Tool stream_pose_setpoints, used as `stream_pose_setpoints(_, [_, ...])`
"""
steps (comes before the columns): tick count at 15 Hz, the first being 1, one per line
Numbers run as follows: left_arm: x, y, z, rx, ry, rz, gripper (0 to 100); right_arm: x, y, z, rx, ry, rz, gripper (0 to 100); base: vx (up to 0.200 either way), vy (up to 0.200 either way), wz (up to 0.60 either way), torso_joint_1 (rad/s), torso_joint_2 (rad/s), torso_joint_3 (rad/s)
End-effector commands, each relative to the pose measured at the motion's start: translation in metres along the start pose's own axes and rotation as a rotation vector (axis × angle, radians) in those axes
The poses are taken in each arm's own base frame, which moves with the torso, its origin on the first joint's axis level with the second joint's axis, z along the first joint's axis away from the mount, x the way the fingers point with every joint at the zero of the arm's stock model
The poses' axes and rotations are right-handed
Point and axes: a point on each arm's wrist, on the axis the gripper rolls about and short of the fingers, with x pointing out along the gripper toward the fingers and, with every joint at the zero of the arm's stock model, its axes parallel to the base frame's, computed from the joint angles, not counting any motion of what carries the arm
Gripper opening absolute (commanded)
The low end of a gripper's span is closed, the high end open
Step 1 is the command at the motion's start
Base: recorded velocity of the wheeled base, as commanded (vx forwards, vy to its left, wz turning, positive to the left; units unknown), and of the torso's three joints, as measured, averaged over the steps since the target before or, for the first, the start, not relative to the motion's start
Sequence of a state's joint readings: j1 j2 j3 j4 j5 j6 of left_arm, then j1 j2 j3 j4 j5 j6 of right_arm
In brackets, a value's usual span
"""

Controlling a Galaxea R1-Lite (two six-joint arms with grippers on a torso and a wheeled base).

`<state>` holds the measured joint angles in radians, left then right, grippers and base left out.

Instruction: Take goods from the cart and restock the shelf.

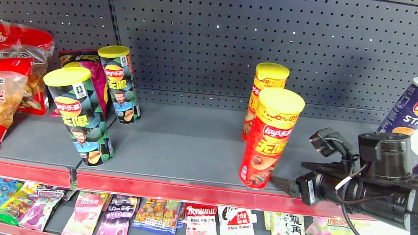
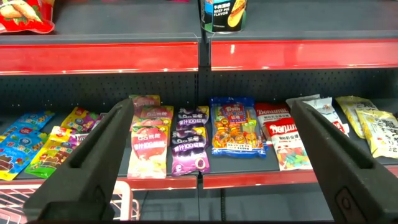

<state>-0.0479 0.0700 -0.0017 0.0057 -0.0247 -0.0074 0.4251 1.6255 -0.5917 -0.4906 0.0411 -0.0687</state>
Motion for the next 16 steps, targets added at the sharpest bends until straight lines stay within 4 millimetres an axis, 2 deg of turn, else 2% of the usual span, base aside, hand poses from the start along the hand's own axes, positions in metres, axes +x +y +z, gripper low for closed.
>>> stream_pose_setpoints(1, [0.000,0.000,0.000,0.000,0.001,0.000,100,-0.001,0.000,0.000,0.000,-0.003,-0.001,100,0.000,0.000,0.00,0.000,0.00,0.000])
stream_pose_setpoints(3, [0.000,0.000,0.000,0.000,0.001,0.000,100,-0.010,-0.004,0.001,0.008,-0.036,-0.019,100,0.000,0.000,0.00,0.000,0.00,0.000])
stream_pose_setpoints(5, [0.000,0.000,0.000,0.000,0.001,0.000,100,-0.045,-0.009,0.003,0.023,-0.128,-0.051,100,0.000,0.000,0.00,0.000,0.00,0.000])
stream_pose_setpoints(6, [0.000,0.000,0.000,0.000,0.001,0.000,100,-0.070,-0.007,0.000,0.021,-0.185,-0.056,100,0.000,0.000,0.00,0.000,0.00,0.000])
stream_pose_setpoints(7, [0.000,0.000,0.000,0.000,0.001,0.000,100,-0.081,-0.006,-0.003,0.020,-0.208,-0.058,100,0.000,0.000,0.00,0.000,0.00,0.000])
stream_pose_setpoints(8, [0.000,0.000,0.000,0.000,0.001,0.000,100,-0.119,0.001,-0.024,-0.004,-0.284,-0.054,100,0.000,0.000,0.00,0.000,0.00,0.000])
stream_pose_setpoints(9, [0.000,0.000,0.000,0.000,0.001,-0.001,100,-0.137,0.003,-0.038,-0.020,-0.321,-0.055,100,0.000,0.000,0.00,0.000,0.00,0.000])
stream_pose_setpoints(10, [0.000,0.000,0.000,0.000,0.001,0.000,100,-0.160,0.007,-0.070,-0.046,-0.368,-0.077,100,0.000,0.000,0.00,0.000,0.00,0.000])
stream_pose_setpoints(11, [0.000,0.000,0.000,0.000,0.001,0.000,100,-0.173,0.007,-0.088,-0.036,-0.404,-0.124,100,0.000,0.000,0.00,0.000,0.00,0.000])
stream_pose_setpoints(12, [0.000,0.000,0.000,0.000,0.001,0.000,100,-0.178,0.007,-0.097,-0.030,-0.414,-0.144,100,0.000,0.000,0.00,0.000,0.00,0.000])
stream_pose_setpoints(13, [0.000,0.000,0.000,0.000,0.001,0.000,100,-0.191,0.011,-0.124,-0.012,-0.433,-0.197,100,0.000,0.000,0.00,0.000,0.00,0.000])
stream_pose_setpoints(16, [0.000,0.000,0.000,0.000,0.001,0.000,100,-0.208,0.028,-0.169,0.008,-0.467,-0.298,100,0.000,0.000,0.00,0.000,0.00,0.000])
